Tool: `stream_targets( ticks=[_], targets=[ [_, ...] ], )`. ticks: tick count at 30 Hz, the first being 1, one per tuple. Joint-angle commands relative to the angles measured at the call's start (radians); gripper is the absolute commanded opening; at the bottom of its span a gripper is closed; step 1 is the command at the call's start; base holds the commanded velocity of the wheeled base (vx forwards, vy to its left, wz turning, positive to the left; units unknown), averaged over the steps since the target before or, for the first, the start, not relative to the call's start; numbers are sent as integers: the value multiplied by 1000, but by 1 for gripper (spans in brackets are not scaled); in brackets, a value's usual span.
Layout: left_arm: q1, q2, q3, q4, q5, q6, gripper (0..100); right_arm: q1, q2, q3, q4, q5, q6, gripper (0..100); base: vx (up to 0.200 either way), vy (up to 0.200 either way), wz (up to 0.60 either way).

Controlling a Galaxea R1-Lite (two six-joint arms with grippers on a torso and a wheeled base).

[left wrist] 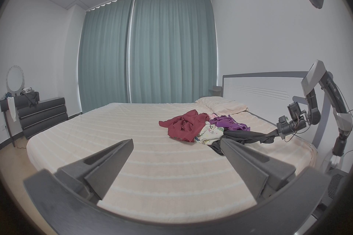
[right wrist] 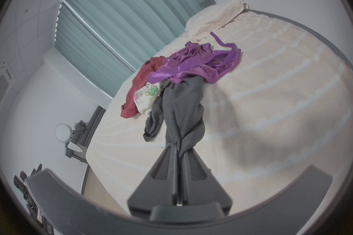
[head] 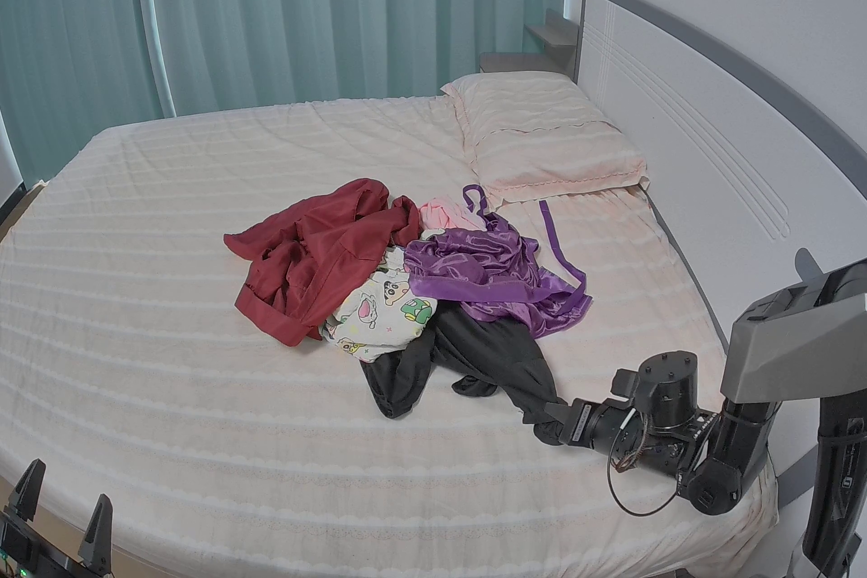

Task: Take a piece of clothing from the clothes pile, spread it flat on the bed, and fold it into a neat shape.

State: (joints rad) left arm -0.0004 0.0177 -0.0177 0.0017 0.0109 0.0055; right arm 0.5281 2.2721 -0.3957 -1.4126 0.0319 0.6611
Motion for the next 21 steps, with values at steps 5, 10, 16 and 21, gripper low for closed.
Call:
stream_targets(
  ticks=[5,10,16,21],
  targets=[
    [0,-15,13,-2,-3,1,100,1,76,153,-152,11,2,0,0,0,0],
    [0,-18,13,-2,-3,2,100,-31,109,150,-152,13,0,0,0,0,0],
    [-1,68,-185,-31,-3,-55,100,-30,96,150,-154,11,-1,0,0,0,0],
    [-32,360,-303,-32,-103,-127,100,-31,95,137,-154,11,-1,0,0,0,0]
  ],
)
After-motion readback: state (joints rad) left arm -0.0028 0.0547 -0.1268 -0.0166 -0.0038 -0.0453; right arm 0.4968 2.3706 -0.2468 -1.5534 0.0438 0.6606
